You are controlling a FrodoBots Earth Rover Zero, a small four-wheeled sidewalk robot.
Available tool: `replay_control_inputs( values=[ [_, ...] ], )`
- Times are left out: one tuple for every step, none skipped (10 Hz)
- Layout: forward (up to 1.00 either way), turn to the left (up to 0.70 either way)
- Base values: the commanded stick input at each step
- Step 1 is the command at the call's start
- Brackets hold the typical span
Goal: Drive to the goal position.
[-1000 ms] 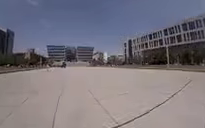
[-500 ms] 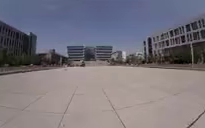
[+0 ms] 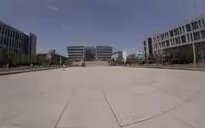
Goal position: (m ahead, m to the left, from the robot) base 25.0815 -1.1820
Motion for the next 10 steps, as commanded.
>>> replay_control_inputs(
  values=[
    [0.7, 0.02],
    [0.7, 0.02],
    [0.7, 0.02],
    [0.7, 0.02],
    [0.7, 0.02],
    [0.7, 0.02],
    [0.7, 0.02],
    [0.7, 0.02],
    [0.7, 0.02],
    [0.7, 0.02]
  ],
)
